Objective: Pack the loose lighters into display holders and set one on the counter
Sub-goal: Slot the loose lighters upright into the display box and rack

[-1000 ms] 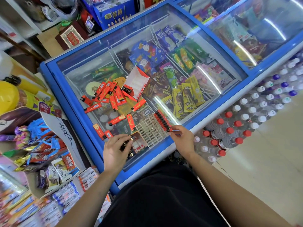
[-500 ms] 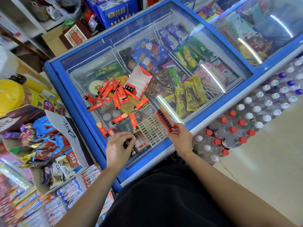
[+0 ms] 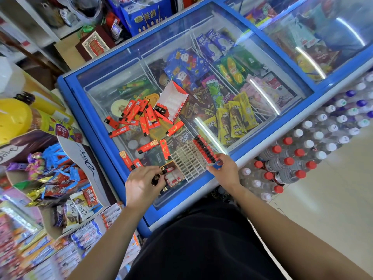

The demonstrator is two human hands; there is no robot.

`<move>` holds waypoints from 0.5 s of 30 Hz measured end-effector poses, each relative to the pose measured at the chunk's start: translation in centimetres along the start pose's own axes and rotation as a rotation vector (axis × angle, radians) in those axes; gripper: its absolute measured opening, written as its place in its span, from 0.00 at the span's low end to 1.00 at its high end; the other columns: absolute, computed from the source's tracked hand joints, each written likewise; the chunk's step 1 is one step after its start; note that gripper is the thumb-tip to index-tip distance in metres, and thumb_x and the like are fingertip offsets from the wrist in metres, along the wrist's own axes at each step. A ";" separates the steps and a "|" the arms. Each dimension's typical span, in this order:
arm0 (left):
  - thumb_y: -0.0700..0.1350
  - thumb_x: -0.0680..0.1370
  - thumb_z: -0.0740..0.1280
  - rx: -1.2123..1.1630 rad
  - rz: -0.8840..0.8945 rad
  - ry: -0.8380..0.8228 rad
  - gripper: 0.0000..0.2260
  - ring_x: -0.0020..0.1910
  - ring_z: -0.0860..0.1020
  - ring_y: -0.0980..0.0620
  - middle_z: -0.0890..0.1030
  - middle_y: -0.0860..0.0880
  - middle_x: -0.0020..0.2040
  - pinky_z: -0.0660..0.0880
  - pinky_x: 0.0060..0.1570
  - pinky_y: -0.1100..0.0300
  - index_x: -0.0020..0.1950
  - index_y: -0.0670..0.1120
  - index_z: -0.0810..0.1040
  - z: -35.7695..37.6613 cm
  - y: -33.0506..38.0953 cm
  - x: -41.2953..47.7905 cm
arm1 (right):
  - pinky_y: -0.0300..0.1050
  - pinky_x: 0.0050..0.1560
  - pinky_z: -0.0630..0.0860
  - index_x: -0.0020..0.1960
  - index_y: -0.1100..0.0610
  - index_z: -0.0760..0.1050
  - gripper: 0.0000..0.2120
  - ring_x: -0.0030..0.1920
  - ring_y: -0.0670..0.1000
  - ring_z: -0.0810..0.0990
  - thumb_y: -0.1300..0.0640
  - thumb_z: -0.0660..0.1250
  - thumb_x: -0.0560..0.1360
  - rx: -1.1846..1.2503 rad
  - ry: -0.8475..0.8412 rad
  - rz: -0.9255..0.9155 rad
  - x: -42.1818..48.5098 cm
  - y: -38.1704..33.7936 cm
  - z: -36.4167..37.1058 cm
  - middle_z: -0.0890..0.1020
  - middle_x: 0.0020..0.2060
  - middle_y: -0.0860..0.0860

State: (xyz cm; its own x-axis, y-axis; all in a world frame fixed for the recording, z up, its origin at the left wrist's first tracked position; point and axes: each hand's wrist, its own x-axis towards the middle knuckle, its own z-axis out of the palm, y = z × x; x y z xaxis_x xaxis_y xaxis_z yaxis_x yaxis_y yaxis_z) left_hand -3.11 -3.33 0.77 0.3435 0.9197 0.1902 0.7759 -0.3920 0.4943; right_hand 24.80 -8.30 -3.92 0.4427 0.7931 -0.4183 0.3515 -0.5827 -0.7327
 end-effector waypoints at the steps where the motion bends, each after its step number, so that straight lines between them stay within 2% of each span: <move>1: 0.44 0.74 0.73 0.000 -0.019 0.004 0.05 0.47 0.84 0.51 0.87 0.52 0.46 0.81 0.50 0.50 0.45 0.45 0.87 0.0 0.2 0.2 | 0.33 0.45 0.70 0.53 0.48 0.75 0.15 0.47 0.46 0.76 0.54 0.78 0.72 0.035 -0.006 0.004 -0.2 0.1 -0.1 0.77 0.44 0.41; 3: 0.41 0.72 0.75 -0.031 -0.106 -0.016 0.02 0.47 0.83 0.51 0.86 0.52 0.46 0.82 0.47 0.50 0.44 0.45 0.87 0.1 0.5 0.4 | 0.38 0.48 0.73 0.53 0.47 0.74 0.17 0.49 0.48 0.78 0.55 0.78 0.71 0.075 -0.021 0.011 -0.4 0.4 -0.2 0.77 0.45 0.40; 6: 0.39 0.69 0.78 -0.080 -0.204 -0.083 0.04 0.47 0.83 0.51 0.85 0.54 0.47 0.82 0.43 0.50 0.42 0.46 0.85 0.1 0.7 0.5 | 0.43 0.52 0.77 0.57 0.47 0.74 0.18 0.52 0.48 0.79 0.54 0.78 0.72 0.095 -0.043 0.038 -0.6 0.8 -0.3 0.79 0.49 0.45; 9: 0.40 0.69 0.77 -0.052 -0.204 -0.069 0.05 0.49 0.82 0.53 0.85 0.55 0.47 0.81 0.44 0.53 0.42 0.47 0.85 -0.5 1.3 0.7 | 0.38 0.47 0.75 0.61 0.51 0.74 0.21 0.51 0.48 0.80 0.54 0.78 0.72 0.083 -0.063 0.065 -0.6 0.9 -0.1 0.79 0.51 0.48; 12: 0.39 0.67 0.77 -0.013 -0.176 -0.027 0.05 0.50 0.81 0.54 0.85 0.54 0.47 0.77 0.43 0.59 0.40 0.47 0.85 -0.9 2.0 1.2 | 0.32 0.42 0.70 0.58 0.52 0.74 0.18 0.49 0.48 0.79 0.55 0.77 0.73 0.040 -0.056 0.061 -0.3 0.5 0.3 0.78 0.50 0.47; 15: 0.39 0.67 0.76 0.050 -0.114 -0.046 0.04 0.47 0.82 0.50 0.85 0.52 0.46 0.78 0.41 0.58 0.39 0.46 0.85 -0.4 1.7 1.3 | 0.29 0.41 0.69 0.55 0.50 0.73 0.16 0.44 0.45 0.79 0.56 0.77 0.73 0.010 -0.034 0.047 0.0 0.0 0.5 0.77 0.51 0.49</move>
State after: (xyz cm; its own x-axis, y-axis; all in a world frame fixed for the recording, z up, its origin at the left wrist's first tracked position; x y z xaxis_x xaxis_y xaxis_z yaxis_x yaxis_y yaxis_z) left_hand -1.52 -2.77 2.22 0.2745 0.9569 0.0953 0.8364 -0.2865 0.4673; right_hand 24.35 -8.19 -4.16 0.4307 0.7704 -0.4702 0.3227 -0.6180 -0.7169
